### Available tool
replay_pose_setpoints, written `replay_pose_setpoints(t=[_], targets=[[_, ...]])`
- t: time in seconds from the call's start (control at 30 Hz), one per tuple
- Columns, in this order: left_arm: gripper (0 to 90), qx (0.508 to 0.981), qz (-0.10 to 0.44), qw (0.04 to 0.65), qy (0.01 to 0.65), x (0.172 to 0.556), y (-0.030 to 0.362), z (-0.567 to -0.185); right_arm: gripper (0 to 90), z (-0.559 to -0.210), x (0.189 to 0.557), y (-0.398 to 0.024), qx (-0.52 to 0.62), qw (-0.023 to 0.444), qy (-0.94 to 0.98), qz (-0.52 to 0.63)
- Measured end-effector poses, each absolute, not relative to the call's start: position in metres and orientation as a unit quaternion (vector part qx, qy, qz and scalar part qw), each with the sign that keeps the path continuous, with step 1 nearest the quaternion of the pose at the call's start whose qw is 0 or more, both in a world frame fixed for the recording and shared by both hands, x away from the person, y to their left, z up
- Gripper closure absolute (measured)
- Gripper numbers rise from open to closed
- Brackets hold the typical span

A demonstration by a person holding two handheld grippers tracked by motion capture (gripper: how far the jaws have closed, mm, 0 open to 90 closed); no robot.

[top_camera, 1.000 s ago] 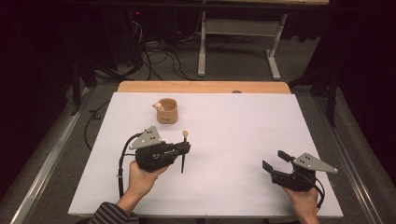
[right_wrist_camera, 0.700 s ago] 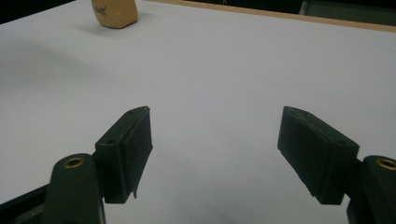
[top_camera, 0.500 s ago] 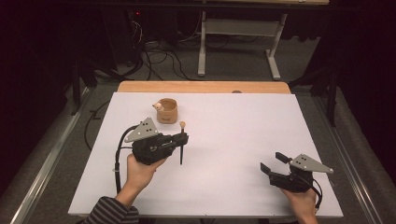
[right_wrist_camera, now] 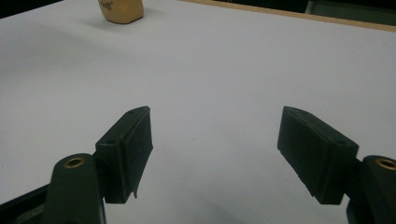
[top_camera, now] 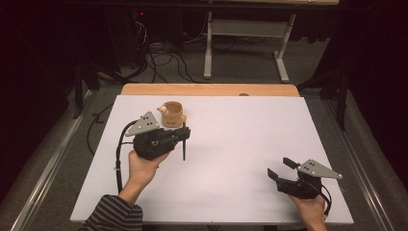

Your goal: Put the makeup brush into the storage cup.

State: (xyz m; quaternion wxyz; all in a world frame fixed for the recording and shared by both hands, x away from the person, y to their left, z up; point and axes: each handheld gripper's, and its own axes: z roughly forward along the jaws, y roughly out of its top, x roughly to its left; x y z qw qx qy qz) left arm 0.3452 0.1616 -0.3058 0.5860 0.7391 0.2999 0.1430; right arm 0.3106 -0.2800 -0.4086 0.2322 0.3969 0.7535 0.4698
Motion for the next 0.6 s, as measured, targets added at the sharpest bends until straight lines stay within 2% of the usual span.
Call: replay_pose_setpoints(t=[0.6], targets=[[83.5, 0.735, 0.170, 0.575, 0.317, 0.368, 0.166, -0.296, 27.9, -0.408, 0.310, -0.278, 0.389, 0.229, 0.758, 0.471]])
